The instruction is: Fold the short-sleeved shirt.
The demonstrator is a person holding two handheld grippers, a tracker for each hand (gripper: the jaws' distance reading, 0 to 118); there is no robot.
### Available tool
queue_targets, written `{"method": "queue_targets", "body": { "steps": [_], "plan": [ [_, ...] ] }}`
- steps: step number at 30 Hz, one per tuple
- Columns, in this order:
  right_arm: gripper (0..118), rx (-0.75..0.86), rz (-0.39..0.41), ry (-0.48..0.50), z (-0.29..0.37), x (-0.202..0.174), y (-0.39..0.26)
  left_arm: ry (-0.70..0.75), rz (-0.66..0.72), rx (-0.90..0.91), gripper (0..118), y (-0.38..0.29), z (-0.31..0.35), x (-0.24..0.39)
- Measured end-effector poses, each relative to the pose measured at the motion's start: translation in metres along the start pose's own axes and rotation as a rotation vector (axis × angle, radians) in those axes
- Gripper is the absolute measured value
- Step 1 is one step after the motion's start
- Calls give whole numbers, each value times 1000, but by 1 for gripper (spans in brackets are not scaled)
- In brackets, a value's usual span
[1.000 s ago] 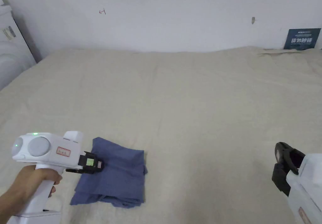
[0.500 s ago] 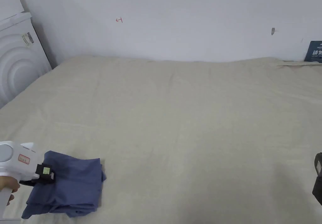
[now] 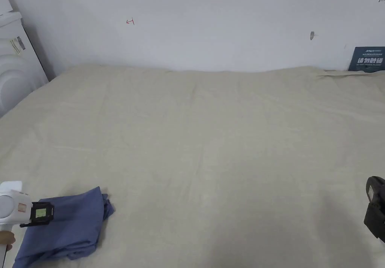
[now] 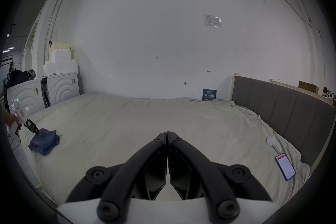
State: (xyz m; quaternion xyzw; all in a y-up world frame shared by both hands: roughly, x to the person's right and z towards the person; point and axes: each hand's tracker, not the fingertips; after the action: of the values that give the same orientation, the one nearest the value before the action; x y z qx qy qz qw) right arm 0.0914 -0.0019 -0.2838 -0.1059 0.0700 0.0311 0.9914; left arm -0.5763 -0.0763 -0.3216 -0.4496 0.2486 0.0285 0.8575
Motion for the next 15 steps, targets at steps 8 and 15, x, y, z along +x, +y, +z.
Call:
{"method": "queue_targets", "body": {
  "steps": [8, 15],
  "plan": [
    [0, 34, 18, -2, 0, -6, 7, -140, 34, 404, 111, -11, 108, 23],
    [0, 83, 25, 2, 2, -10, 12, -234, 35, 682, 117, -14, 192, 64]
  ]
}}
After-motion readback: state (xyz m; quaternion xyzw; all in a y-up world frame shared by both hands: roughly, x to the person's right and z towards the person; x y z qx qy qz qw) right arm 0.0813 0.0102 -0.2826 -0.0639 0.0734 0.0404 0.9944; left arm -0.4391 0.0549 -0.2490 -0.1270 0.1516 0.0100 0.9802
